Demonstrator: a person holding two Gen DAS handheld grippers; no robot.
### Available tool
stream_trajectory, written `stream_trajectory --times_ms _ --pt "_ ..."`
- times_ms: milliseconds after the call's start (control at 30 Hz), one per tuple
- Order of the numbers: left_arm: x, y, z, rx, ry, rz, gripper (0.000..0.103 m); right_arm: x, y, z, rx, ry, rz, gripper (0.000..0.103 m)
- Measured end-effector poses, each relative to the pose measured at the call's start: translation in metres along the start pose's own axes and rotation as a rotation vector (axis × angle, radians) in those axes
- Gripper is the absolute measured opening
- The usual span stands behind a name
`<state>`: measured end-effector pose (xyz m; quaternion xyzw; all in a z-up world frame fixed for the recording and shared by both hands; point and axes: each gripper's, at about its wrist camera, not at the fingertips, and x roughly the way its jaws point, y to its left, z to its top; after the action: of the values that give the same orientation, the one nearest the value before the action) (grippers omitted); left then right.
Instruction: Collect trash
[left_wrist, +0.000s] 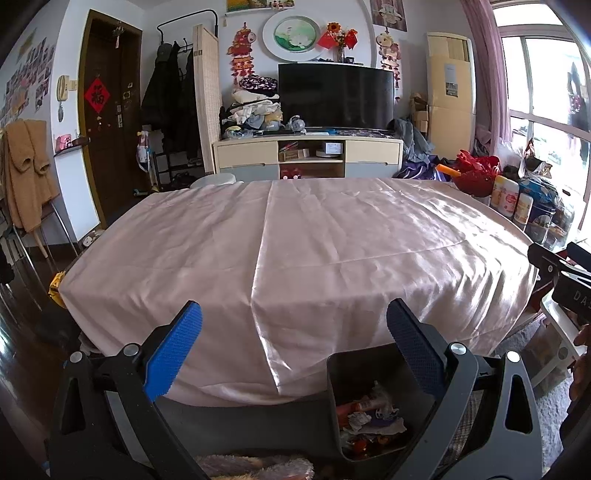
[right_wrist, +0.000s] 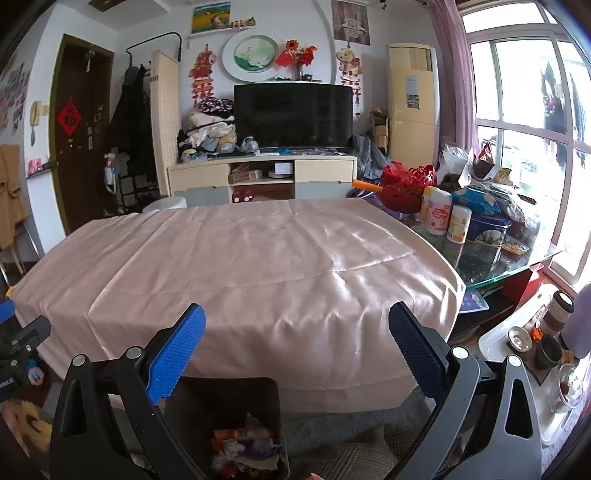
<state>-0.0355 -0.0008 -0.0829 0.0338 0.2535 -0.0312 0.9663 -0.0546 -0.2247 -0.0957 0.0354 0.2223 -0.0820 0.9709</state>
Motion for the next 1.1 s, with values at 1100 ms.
stream_trajectory --times_ms 1100 --pt "0.0000 0.0013 -0.0004 -0.004 -0.003 0.000 0.095 0.0025 0.0072 0.0008 -0.004 0.010 0.011 0.100"
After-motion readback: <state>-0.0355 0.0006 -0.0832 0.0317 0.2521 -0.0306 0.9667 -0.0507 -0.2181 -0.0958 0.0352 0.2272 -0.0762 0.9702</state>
